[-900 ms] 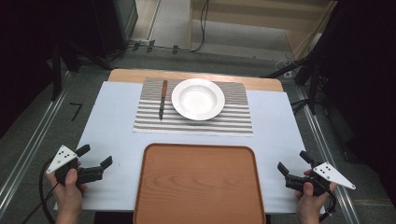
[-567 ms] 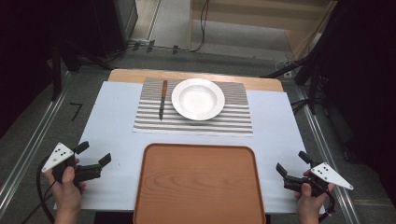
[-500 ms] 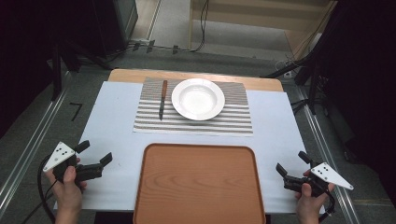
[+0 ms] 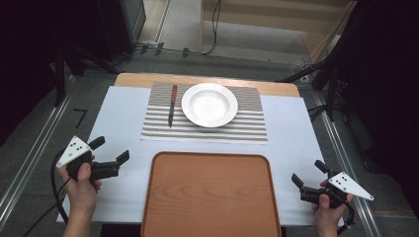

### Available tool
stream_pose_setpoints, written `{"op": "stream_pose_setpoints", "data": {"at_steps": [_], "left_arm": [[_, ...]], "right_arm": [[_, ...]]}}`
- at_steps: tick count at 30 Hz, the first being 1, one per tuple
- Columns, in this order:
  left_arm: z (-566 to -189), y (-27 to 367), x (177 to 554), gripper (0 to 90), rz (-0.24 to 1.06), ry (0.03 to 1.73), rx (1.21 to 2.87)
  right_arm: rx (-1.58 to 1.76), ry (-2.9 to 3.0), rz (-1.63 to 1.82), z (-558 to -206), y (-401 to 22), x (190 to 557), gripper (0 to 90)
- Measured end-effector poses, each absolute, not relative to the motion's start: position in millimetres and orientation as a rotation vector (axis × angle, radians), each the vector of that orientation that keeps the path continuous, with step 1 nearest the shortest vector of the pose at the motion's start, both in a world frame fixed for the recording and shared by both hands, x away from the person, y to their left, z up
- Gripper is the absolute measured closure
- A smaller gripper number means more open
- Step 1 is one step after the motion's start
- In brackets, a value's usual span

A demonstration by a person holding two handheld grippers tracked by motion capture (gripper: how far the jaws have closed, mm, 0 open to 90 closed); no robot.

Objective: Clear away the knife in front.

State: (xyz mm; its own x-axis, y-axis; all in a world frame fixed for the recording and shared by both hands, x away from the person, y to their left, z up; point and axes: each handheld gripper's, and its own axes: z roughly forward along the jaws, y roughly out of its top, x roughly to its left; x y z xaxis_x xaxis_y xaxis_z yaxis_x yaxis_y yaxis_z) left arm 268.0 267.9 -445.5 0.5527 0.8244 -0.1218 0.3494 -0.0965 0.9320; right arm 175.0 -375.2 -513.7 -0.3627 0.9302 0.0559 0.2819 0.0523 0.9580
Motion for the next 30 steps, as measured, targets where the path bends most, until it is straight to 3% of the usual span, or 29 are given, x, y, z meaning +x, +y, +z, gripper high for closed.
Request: {"op": "stream_pose_setpoints", "data": {"at_steps": [30], "left_arm": [[-410, 193, 339, 0.0, 0.49, 0.919, 1.726]], "right_arm": [[1.212, 1.727, 1.329, -514, -374, 175, 0.0]]}}
